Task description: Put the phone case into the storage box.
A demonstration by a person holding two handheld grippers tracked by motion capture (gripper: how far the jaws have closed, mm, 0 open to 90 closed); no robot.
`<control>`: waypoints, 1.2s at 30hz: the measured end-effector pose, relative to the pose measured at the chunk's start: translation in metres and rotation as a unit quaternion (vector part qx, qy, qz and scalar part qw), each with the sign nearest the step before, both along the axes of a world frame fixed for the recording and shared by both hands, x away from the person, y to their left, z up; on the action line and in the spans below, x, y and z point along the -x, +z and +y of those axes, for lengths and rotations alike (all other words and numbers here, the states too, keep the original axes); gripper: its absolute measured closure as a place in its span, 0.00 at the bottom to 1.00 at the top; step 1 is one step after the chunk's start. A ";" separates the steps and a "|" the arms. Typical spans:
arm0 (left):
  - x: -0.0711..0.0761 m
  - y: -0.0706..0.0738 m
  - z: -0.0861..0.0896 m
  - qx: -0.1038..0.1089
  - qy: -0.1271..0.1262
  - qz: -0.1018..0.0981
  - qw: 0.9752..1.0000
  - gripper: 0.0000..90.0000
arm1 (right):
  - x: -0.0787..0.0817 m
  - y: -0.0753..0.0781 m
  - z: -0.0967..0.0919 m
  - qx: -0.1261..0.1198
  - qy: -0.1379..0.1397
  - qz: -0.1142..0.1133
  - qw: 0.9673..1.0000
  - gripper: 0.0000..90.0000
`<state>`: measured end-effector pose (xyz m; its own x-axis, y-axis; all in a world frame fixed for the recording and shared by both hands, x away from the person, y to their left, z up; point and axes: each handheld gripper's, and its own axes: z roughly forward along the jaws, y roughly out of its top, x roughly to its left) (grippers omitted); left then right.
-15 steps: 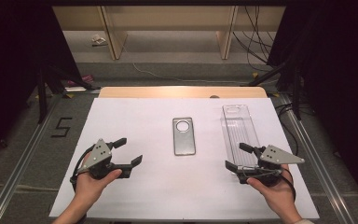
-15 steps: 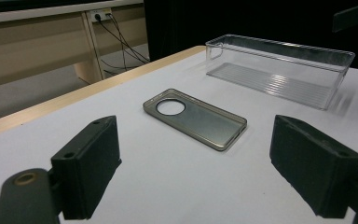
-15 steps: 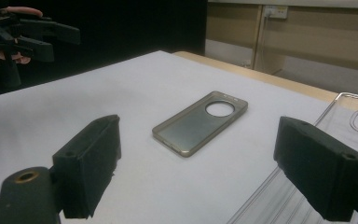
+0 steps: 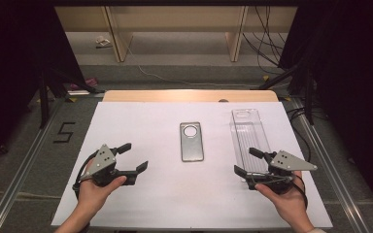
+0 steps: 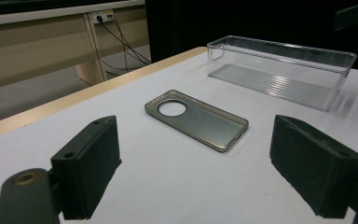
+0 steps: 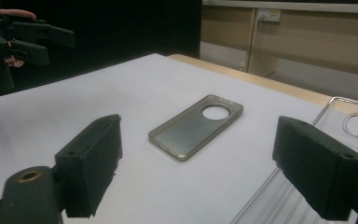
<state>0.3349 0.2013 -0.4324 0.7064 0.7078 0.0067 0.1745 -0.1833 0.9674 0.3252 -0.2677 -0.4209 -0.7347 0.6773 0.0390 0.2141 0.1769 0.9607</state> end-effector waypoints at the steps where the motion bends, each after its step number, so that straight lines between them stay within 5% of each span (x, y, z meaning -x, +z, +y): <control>1: 0.000 0.000 0.000 0.000 0.000 0.000 1.000 0.17 | 0.000 0.000 0.000 0.000 0.000 0.000 1.000 0.30; 5: 0.000 0.000 0.000 -0.001 0.000 -0.001 1.000 0.17 | 0.002 0.003 0.003 0.029 -0.001 -0.005 1.000 0.67; 13: -0.001 0.000 -0.001 0.000 0.000 -0.001 1.000 0.18 | -0.001 0.007 0.019 0.063 0.003 0.024 0.998 0.99; 25: -0.001 -0.001 -0.002 -0.004 -0.001 0.001 1.000 0.18 | -0.026 0.003 0.059 0.119 -0.036 0.062 0.990 1.00; 36: -0.002 -0.001 -0.002 -0.004 -0.001 0.004 1.000 0.18 | -0.062 -0.016 0.104 0.170 -0.080 0.123 0.974 1.00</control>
